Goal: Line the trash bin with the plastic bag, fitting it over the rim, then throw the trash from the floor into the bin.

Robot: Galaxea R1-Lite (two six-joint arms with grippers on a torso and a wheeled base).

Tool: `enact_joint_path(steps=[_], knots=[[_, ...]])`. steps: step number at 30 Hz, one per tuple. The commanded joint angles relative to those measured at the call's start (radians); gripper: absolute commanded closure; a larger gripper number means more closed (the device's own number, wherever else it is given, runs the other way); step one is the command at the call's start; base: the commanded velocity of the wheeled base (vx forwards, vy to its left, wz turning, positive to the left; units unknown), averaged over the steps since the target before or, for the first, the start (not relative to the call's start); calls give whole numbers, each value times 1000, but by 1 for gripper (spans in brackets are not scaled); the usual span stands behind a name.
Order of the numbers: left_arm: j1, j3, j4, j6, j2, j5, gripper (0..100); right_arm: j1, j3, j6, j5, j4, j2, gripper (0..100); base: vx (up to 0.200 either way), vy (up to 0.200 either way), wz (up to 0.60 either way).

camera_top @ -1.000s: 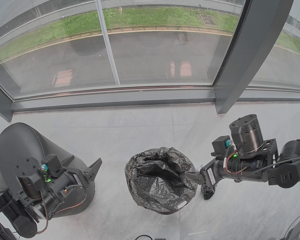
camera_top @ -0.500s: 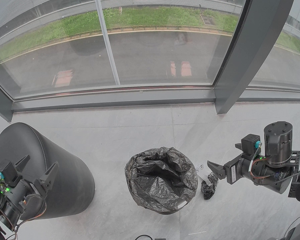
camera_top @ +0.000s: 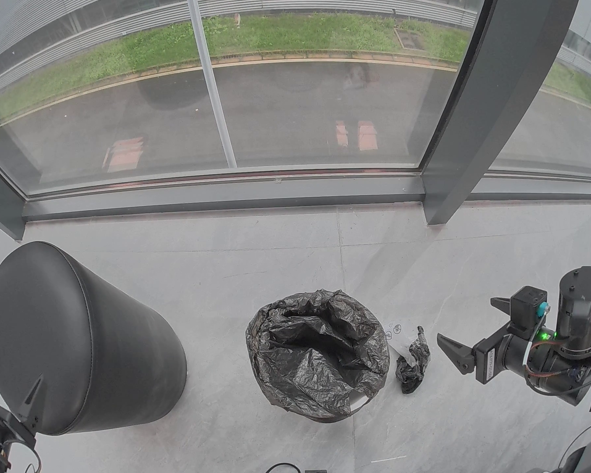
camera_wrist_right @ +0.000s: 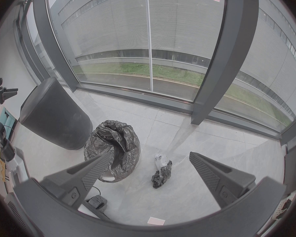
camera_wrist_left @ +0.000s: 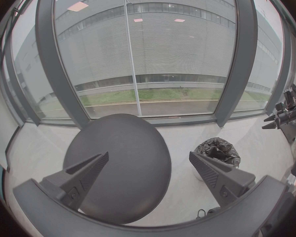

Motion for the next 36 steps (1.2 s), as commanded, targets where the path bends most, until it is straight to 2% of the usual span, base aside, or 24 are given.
enact_joint_path(steps=[1,6,11,15,21,27,36], knots=[[141,-35,163,17,-319,19,0,6,92,5,-12,-19,-82,0,0,0,0],[251,19,177,35,-384,15,0,6,98,8,-10,-28,-50,0,0,0,0],[237,143,115,34,-422,13,0,6,115,11,-7,-86,9,0,0,0,0],[236,161,75,3,-422,1,0,6,129,15,-7,-175,85,0,0,0,0],[236,160,80,-5,-422,-131,0,1,129,11,-2,-407,294,0,0,0,0],[236,160,81,9,-422,-169,0,-6,48,-21,-1,-560,530,0,0,0,0],[234,161,80,41,-422,-183,0,-66,-152,-82,37,-579,753,0,0,0,0]])
